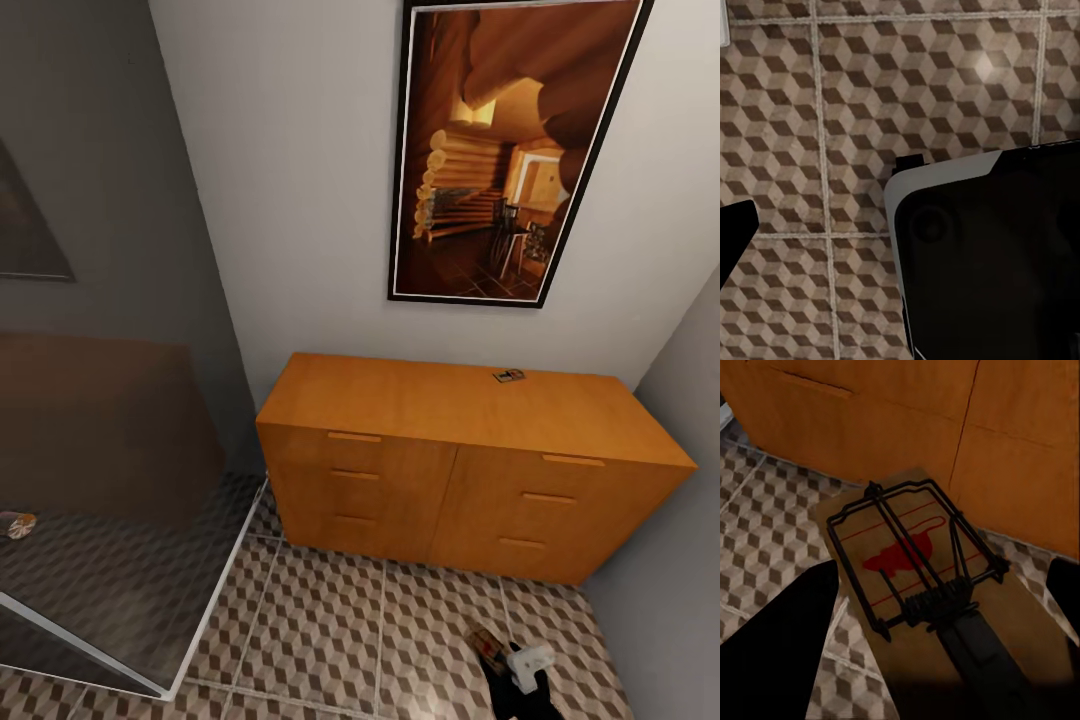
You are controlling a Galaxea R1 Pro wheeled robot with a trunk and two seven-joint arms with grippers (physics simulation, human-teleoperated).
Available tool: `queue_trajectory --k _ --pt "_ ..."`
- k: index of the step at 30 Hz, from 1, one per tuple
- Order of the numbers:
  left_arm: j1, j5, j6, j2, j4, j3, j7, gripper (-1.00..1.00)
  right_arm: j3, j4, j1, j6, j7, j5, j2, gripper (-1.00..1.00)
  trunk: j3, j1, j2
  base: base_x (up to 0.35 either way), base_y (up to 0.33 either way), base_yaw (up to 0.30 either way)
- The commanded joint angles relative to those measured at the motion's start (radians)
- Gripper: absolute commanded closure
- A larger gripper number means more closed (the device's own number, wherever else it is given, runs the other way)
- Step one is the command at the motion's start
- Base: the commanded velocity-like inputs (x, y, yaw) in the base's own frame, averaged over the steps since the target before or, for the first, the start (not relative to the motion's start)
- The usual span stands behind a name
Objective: Take the four mousetraps from the cabinet in the bathroom and place them on the bathroom floor. Make sure all four end up on the same floor surface, and ensure that at least two of them are either under or directly next to the same bathroom sink.
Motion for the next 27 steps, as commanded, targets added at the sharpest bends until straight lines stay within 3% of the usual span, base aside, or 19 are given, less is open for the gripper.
queue_trajectory --k 1,3,6,8,14,21,27 --pt "-0.001 0.009 -0.006 -0.001 0.004 -0.008 -0.004 -1.0 0.006 0.001 0.005 -0.006 0.006 -0.031 0.0 1.0 -0.002 0.001 -0.002 0.0 0.0 0.0" --pt "-0.001 0.009 -0.006 -0.001 0.004 -0.008 -0.004 -1.0 0.006 0.001 0.025 -0.016 0.001 -0.121 0.004 1.0 -0.002 0.001 -0.002 0.0 0.0 0.0" --pt "-0.001 0.009 -0.006 0.0 0.004 -0.008 -0.004 -1.0 0.006 0.001 0.041 -0.02 -0.006 -0.205 0.014 1.0 -0.002 0.001 -0.002 0.0 0.0 0.0" --pt "-0.001 0.009 -0.008 0.001 0.004 -0.008 -0.003 -1.0 0.006 0.001 0.05 -0.023 -0.037 -0.264 0.038 1.0 -0.002 0.001 -0.002 0.0 0.0 0.0" --pt "-0.001 0.009 -0.011 0.0 0.003 -0.008 0.003 -1.0 0.006 0.001 0.054 -0.028 -0.117 -0.281 0.075 1.0 -0.002 0.001 -0.002 0.0 0.0 0.0" --pt "-0.001 0.011 -0.01 -0.004 -0.008 -0.004 0.021 -1.0 0.006 0.001 0.055 -0.027 -0.136 -0.279 0.1 1.0 -0.002 0.001 -0.002 0.0 0.0 0.0" --pt "-0.001 0.011 -0.009 -0.039 -0.094 -0.003 0.182 -1.0 0.008 0.001 0.055 -0.027 -0.138 -0.279 0.103 1.0 -0.002 0.001 -0.002 0.0 0.0 0.0"
